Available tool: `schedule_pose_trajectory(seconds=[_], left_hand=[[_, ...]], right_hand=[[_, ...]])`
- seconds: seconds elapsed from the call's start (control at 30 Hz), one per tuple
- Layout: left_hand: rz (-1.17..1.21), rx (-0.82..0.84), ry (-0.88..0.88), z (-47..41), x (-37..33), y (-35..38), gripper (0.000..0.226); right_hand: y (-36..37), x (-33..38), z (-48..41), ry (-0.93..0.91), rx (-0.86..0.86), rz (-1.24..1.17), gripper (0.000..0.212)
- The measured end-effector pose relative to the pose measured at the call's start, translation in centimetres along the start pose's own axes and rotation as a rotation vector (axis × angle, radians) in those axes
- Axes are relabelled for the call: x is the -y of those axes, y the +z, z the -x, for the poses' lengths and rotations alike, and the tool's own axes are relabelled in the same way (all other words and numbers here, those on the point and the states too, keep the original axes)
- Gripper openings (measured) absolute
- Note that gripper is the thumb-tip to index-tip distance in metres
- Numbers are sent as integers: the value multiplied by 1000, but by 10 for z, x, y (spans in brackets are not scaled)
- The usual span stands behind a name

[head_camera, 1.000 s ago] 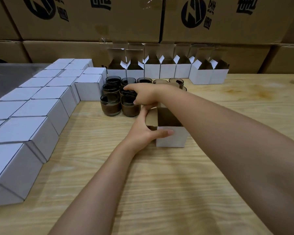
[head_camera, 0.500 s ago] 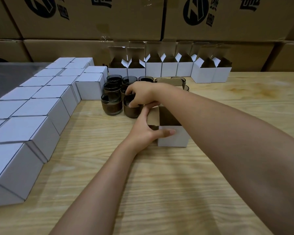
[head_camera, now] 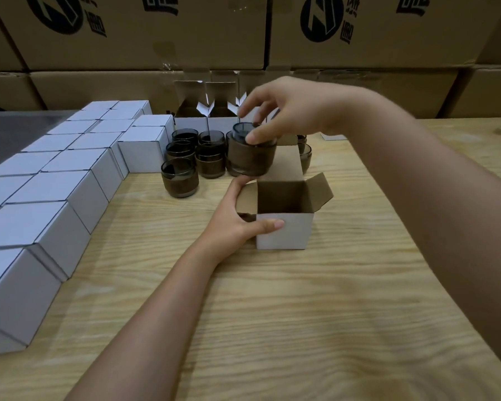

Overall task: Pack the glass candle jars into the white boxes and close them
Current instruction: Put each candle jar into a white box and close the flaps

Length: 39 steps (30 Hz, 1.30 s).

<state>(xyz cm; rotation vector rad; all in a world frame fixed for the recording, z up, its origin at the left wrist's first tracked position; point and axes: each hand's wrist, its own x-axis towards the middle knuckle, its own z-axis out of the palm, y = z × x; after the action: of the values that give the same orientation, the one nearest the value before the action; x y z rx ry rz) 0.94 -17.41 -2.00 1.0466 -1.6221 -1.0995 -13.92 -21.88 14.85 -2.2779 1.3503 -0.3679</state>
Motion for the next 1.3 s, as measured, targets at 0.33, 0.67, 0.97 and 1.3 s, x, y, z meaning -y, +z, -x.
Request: schedule_pose_trajectory(seconds=[0.33,0.67,0.97,1.3], left_hand=[[38,-3,17,-1,0,1,81],[-19,-8,75,0,2,1,89],[-69,-35,82,0,2,1,85],[-67,-23,86,-1,3,1,84]], right_hand=[[16,-17,46,157,72,33,43],[40,-13,47,250,54,235,64],[59,3,42,346,71,373,55],[55,18,32,366,190,545,33]])
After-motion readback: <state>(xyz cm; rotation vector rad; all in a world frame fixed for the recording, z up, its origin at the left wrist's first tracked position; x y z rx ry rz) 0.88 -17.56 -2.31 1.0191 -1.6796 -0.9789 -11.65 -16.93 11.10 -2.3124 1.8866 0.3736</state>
